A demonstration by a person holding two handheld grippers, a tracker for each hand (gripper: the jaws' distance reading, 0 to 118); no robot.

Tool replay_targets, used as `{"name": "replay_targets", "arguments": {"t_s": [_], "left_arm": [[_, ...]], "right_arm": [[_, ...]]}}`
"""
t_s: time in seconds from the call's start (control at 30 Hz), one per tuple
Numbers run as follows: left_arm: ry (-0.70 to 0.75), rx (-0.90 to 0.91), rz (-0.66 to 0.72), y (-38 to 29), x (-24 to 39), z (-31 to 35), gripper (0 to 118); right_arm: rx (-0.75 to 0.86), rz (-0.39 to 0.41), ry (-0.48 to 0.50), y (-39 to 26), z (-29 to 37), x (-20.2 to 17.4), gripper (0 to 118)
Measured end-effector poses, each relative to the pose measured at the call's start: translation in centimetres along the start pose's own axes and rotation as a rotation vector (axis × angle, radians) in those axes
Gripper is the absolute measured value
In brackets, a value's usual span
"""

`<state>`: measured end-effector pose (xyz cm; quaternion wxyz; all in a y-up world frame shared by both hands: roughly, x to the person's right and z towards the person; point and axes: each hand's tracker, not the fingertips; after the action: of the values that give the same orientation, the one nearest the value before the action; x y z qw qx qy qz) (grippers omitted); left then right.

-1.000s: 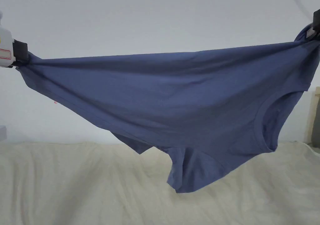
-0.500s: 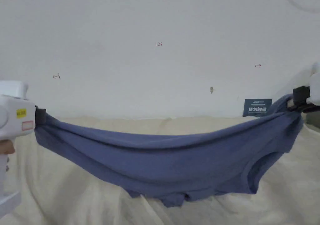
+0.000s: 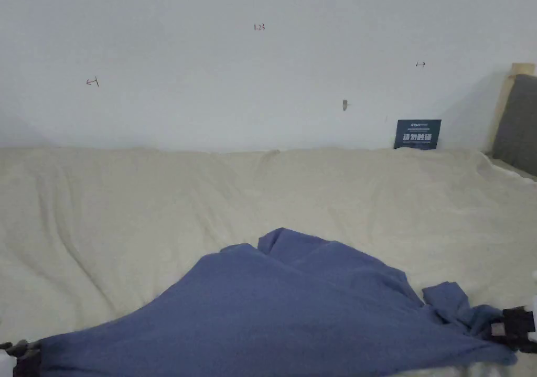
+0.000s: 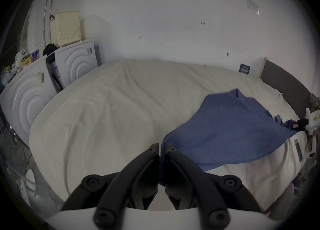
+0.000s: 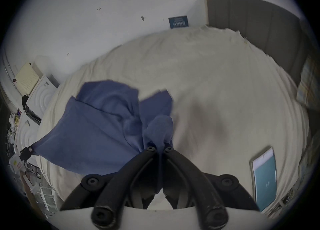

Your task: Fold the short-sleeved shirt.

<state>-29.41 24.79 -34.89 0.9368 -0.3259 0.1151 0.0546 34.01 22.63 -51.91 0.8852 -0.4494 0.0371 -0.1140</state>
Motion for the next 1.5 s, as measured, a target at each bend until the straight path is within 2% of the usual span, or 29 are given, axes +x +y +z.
{"name": "replay_targets", "arguments": {"t_s": [0.07, 0.1, 0.2, 0.3, 0.43, 0.47, 0.5, 0.53, 0.57, 0.6, 0.63, 0.67, 0.8, 0.87, 0.9, 0.93, 0.97, 1.0, 1.03, 1.07, 1.13, 1.23, 1.33, 1.37, 1.5], "left_arm": [[-0.052, -0.026, 0.129, -2.0, -0.9, 2.0, 5], [-0.064, -0.028, 0.148, -2.8, -1.2, 2.7, 5], [0.017, -0.045, 0.071, -5.6, -0.6, 4.9, 5], [0.011, -0.101, 0.022, -8.1, -0.4, 5.4, 5], [-0.030, -0.102, 0.081, -9.7, -1.0, 4.9, 7], [-0.026, -0.088, 0.079, -9.8, -1.1, 4.8, 7], [-0.025, -0.083, 0.080, -9.6, -1.3, 4.6, 15], [-0.019, -0.075, 0.086, -9.3, -1.6, 4.6, 42], [-0.016, -0.078, 0.087, -8.9, -1.7, 4.6, 72], [-0.019, -0.074, 0.093, -8.5, -1.8, 4.8, 101], [-0.044, -0.039, 0.099, -8.6, -1.8, 5.0, 118], [-0.073, 0.018, 0.104, -8.1, -1.8, 5.8, 118], [-0.138, 0.042, 0.080, -6.1, 0.0, 7.4, 118], [-0.146, 0.079, 0.030, -5.0, 1.7, 8.6, 105], [-0.159, 0.102, 0.002, -4.7, 2.6, 9.0, 92], [-0.167, 0.126, -0.029, -4.2, 3.7, 9.6, 70], [-0.181, 0.159, -0.050, -3.7, 4.8, 10.0, 57], [-0.198, 0.176, -0.075, -3.3, 5.9, 10.1, 45], [-0.207, 0.187, -0.089, -3.2, 6.8, 10.1, 21], [-0.213, 0.199, -0.114, -3.0, 7.9, 10.0, 4], [-0.207, 0.203, -0.115, -2.8, 9.9, 9.4, 2], [-0.243, 0.193, -0.193, -2.9, 11.9, 7.9, 0], [-0.338, 0.182, -0.123, -2.9, 13.1, 7.3, 0], [-0.326, 0.167, -0.112, -2.9, 13.5, 7.0, 0], [-0.317, 0.161, -0.118, -3.4, 14.5, 6.6, 0]], "right_arm": [[-0.018, -0.002, -0.006, -1.8, 0.5, 0.9, 1], [-0.023, -0.003, -0.009, -2.3, 0.7, 1.2, 1], [-0.039, -0.035, 0.015, -4.3, 1.5, 2.1, 1], [-0.050, -0.017, 0.011, -5.9, 1.6, 2.4, 1], [-0.028, -0.013, 0.000, -7.2, 1.2, 2.3, 17], [-0.019, -0.006, -0.020, -7.2, 1.3, 2.2, 17], [-0.010, 0.004, -0.042, -7.2, 1.3, 2.0, 35], [0.006, 0.005, -0.056, -7.2, 1.7, 1.9, 65], [0.026, 0.001, -0.039, -7.3, 2.1, 1.9, 79], [0.058, -0.010, -0.033, -7.2, 2.7, 1.7, 82], [0.100, -0.034, -0.004, -7.2, 3.5, 1.5, 82], [0.132, -0.033, 0.030, -7.2, 4.3, 1.2, 82], [0.282, -0.051, 0.073, -7.9, 8.2, -0.1, 81], [0.340, -0.046, 0.111, -8.6, 10.0, -1.1, 76], [0.329, -0.035, 0.116, -8.8, 10.7, -1.6, 71], [0.324, 0.012, 0.132, -9.2, 11.4, -2.3, 49], [0.348, 0.027, 0.129, -9.8, 11.9, -2.9, 10], [0.370, 0.019, 0.108, -10.4, 12.3, -3.5, 0], [0.416, 0.020, 0.071, -10.9, 12.3, -3.8, 0], [0.381, 0.004, 0.098, -11.4, 12.3, -4.0, 0], [0.376, 0.030, 0.125, -12.4, 12.6, -4.4, 0], [0.377, 0.049, 0.045, -13.4, 12.9, -4.4, 0], [0.370, 0.016, 0.041, -14.4, 12.7, -2.9, 0], [0.363, 0.001, 0.036, -14.5, 12.8, -1.9, 0], [0.347, -0.023, -0.066, -15.5, 12.1, 0.3, 0]]}}
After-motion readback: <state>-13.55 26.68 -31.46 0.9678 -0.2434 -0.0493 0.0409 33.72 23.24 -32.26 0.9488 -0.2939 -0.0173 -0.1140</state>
